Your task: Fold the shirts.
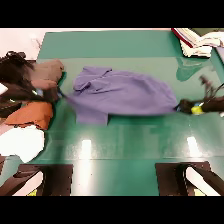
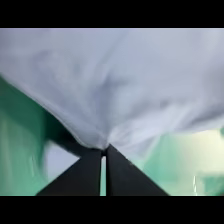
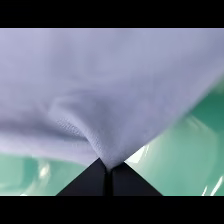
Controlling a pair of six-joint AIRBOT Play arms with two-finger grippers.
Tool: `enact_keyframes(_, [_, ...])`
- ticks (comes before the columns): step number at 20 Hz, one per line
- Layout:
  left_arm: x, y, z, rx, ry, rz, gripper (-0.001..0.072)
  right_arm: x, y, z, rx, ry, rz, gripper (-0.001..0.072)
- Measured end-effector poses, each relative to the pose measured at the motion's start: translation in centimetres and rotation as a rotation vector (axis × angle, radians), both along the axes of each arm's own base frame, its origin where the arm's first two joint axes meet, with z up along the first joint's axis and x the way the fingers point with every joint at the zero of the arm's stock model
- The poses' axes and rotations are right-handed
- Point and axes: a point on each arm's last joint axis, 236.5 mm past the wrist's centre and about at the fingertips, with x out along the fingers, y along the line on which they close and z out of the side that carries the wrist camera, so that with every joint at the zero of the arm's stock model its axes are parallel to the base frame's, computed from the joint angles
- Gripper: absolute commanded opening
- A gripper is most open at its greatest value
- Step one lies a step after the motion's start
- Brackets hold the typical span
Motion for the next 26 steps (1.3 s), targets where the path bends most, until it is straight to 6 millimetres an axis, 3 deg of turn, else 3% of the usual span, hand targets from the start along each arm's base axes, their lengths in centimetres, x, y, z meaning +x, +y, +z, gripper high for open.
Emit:
enact_keyframes(3, [-0.5, 0.1, 15.2, 0.033, -0.370, 0.007, 0.0021, 1.5, 0.1, 13.8, -0.108, -0.345, 0.033, 0.0016])
enact_keyframes(5, [-3.6, 0.1, 25.7, 0.064, -0.627, 0.018, 0.0021, 0.4, 0.5, 23.1, -0.177, -0.571, 0.032, 0.0016])
enact_keyframes(7, [-8.1, 0.3, 34.5, 0.097, -0.855, 0.044, 0.0021, -1.9, 0.8, 30.7, -0.236, -0.751, 0.013, 0.0015])
enact_keyframes(9, [-12.3, 0.9, 40.3, 0.127, -1.020, 0.092, 0.0021, -4.6, 0.9, 36.8, -0.300, -0.884, -0.013, 0.0015])
enact_keyframes(12, [-15.9, 2.0, 44.9, 0.147, -1.161, 0.163, 0.0020, -7.1, 0.7, 41.8, -0.370, -0.960, -0.044, 0.0015])
enact_keyframes(13, [-15.9, 2.2, 45.2, 0.149, -1.166, 0.175, 0.0020, -7.3, 0.4, 42.6, -0.386, -0.960, -0.055, 0.0015])
enact_keyframes(15, [-13.9, 2.6, 44.1, 0.152, -1.107, 0.181, 0.0021, -6.6, -0.4, 43.0, -0.394, -0.939, -0.070, 0.0015])
enact_keyframes(16, [-12.2, 2.7, 42.8, 0.153, -1.053, 0.176, 0.0021, -5.9, -0.9, 42.5, -0.383, -0.911, -0.073, 0.0015])
enact_keyframes(18, [-7.4, 3.0, 38.4, 0.161, -0.896, 0.160, 0.0022, -3.4, -2.4, 39.6, -0.342, -0.800, -0.077, 0.0015])
enact_keyframes(20, [-2.3, 3.2, 32.5, 0.163, -0.709, 0.135, 0.0022, -0.3, -3.6, 34.8, -0.273, -0.650, -0.064, 0.0015])
enact_keyframes(22, [2.3, 3.1, 25.7, 0.148, -0.513, 0.106, 0.0022, 2.9, -4.1, 28.6, -0.202, -0.471, -0.033, 0.0015])
enact_keyframes(26, [8.8, 2.9, 11.2, 0.127, -0.150, 0.061, 0.0022, 7.7, -3.3, 15.1, -0.150, -0.122, 0.058, 0.0015])
